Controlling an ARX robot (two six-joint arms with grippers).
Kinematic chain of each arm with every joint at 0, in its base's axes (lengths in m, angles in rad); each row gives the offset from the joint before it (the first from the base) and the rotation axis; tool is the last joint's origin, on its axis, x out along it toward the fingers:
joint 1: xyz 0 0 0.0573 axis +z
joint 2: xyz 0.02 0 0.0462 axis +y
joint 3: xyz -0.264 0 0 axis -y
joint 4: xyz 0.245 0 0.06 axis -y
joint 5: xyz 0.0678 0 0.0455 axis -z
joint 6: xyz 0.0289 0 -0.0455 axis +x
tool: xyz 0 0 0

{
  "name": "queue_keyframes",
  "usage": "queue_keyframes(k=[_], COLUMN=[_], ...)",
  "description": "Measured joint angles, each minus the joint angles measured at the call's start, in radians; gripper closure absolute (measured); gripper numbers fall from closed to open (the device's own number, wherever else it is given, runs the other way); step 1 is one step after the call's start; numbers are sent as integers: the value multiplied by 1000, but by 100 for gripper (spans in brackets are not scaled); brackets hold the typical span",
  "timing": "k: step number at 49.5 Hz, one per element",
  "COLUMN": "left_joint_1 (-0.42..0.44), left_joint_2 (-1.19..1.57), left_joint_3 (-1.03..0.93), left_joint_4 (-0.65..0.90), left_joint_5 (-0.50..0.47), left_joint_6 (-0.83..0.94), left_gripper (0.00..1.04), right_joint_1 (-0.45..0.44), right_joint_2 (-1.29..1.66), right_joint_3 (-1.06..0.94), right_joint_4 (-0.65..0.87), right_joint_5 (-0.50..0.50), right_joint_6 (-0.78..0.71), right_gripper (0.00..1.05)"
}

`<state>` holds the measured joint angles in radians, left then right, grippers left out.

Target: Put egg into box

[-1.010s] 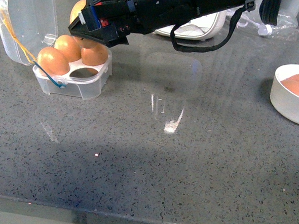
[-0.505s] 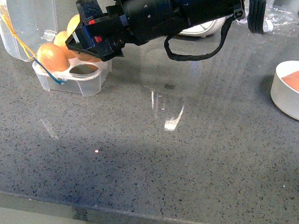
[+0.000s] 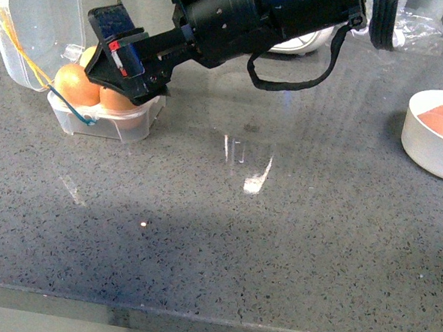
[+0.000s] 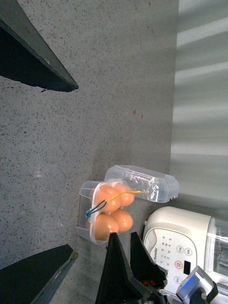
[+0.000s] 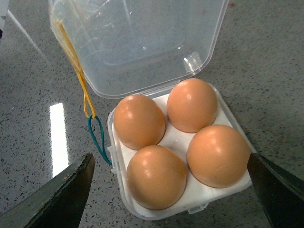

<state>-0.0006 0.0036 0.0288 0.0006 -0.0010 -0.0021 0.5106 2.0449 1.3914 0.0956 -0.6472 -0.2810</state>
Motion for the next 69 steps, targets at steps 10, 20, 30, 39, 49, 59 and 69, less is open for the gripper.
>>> queue_keyframes(k=[10,20,30,39,49,59,69], left_joint_1=[0,0,0,0,0,0,0], left_joint_2=[0,0,0,0,0,0,0], left_joint_3=[0,0,0,0,0,0,0], left_joint_4=[0,0,0,0,0,0,0], left_joint_5=[0,0,0,0,1,0,0], left_joint_6=[0,0,0,0,0,0,0], left_gripper=[7,7,7,7,7,7,7], right_joint_1=[-78,-259,-468,-642,-749,-673,-629], right_joint_2=[-133,-314,-502,-679,-863,-1014,-1128], right_joint_3=[-76,-282,-503,-659,-875,-1080,-1186], right_joint_4=[74,264,371,432,570,608,607], right_joint_5=[35,239,537,602,430,489,534], right_joint_6=[35,184,319,332,299,285,282], right_gripper=[7,7,7,7,36,78,102])
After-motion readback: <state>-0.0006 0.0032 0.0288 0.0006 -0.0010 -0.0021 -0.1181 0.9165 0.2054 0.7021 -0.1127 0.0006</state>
